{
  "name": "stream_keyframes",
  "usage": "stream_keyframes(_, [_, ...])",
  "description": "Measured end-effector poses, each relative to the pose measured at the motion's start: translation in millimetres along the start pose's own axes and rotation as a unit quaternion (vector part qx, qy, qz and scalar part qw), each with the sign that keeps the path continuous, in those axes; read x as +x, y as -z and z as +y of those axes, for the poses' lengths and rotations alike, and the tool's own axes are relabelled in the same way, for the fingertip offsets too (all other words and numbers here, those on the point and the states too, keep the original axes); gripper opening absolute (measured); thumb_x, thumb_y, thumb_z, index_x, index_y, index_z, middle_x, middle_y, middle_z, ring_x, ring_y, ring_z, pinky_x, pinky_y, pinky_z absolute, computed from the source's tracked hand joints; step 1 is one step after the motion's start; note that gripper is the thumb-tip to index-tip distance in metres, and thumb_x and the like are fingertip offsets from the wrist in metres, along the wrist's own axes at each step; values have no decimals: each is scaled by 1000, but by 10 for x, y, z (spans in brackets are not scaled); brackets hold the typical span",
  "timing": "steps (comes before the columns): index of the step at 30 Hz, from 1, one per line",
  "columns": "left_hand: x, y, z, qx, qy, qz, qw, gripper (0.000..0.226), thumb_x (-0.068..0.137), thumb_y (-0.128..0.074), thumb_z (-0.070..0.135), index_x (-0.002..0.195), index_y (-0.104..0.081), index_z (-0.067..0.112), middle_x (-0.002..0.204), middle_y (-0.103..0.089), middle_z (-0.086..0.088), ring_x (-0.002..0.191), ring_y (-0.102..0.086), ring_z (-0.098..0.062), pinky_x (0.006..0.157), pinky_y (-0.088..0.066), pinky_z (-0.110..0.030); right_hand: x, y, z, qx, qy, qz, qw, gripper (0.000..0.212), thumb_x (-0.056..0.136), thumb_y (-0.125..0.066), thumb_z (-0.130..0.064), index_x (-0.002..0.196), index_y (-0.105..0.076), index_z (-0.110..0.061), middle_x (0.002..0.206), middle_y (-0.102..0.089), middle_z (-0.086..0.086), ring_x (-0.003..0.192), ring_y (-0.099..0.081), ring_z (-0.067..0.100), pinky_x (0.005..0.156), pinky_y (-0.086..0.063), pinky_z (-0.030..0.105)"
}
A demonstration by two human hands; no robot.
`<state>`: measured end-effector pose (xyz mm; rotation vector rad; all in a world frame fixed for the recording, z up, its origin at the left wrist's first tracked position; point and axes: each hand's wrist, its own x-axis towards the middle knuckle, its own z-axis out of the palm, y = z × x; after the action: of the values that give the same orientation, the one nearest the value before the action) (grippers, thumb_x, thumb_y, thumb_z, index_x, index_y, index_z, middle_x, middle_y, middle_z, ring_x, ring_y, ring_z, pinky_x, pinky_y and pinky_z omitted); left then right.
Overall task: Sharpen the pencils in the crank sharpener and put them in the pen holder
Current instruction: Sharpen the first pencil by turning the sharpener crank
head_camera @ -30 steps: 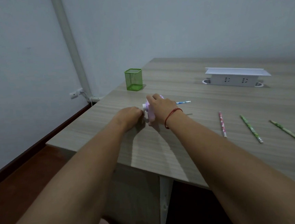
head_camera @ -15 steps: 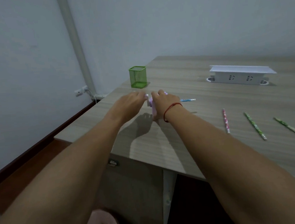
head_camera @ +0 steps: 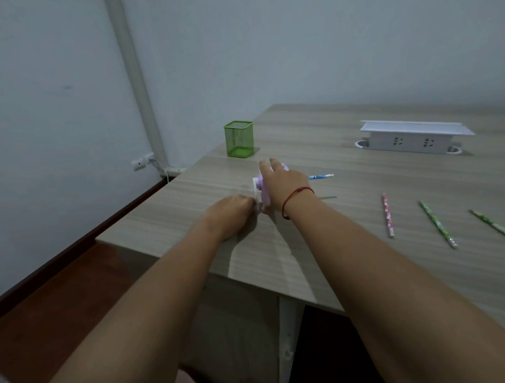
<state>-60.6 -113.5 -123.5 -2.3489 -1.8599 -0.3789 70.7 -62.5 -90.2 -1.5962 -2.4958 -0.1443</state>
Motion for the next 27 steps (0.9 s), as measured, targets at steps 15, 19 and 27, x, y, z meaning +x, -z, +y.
stream_keyframes(15, [574,285,-167,176,13,-22,984,24,92,-43,1,110,-59,3,110,-63,-17,103,-61,-36,81,-47,-40,-22,23,35,-34,22,-8,999,84,71,-78,-39,140,-32,-19,143,-38,3,129,-45,29,100,-43,50])
stream_keyframes(19, [529,328,-241,136,-16,57,989,31,93,-40,-3,119,-55,4,116,-61,-17,107,-59,-35,85,-48,-44,-40,97,-11,-47,6,-32,998,86,74,-77,-41,142,-30,-18,143,-39,7,128,-48,32,99,-45,53])
stream_keyframes(27, [10,199,-123,79,-123,175,974,3,88,-57,0,89,-56,3,80,-63,-16,68,-61,-33,54,-49,-39,-12,115,-45,-42,-8,-32,999,76,76,-77,-35,137,-37,-17,138,-45,8,122,-53,33,98,-46,54])
